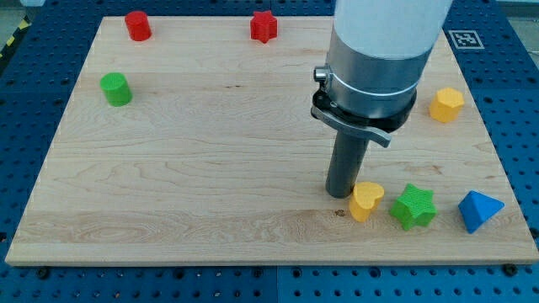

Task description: Place the yellow hexagon top right of the green star

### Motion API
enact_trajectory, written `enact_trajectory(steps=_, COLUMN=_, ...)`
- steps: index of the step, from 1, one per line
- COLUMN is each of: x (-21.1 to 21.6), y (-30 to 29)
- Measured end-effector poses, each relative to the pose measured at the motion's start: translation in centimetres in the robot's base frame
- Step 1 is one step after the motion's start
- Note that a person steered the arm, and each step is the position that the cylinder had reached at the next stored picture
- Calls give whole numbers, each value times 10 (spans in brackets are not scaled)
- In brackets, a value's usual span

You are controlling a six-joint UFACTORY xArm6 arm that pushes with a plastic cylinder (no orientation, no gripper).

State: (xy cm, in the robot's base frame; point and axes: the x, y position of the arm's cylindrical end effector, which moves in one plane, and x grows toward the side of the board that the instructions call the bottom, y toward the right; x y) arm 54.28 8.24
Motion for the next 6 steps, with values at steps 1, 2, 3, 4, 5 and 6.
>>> enact_trajectory(steps=1, x=0, y=1)
enact_trajectory(steps=2, x=0, y=1)
enact_trajectory(steps=3, x=-23, y=0)
enact_trajectory(steps=4, x=-81, y=0)
enact_trajectory(steps=5, x=-149, y=1)
enact_trajectory(steps=6, x=-216, y=27)
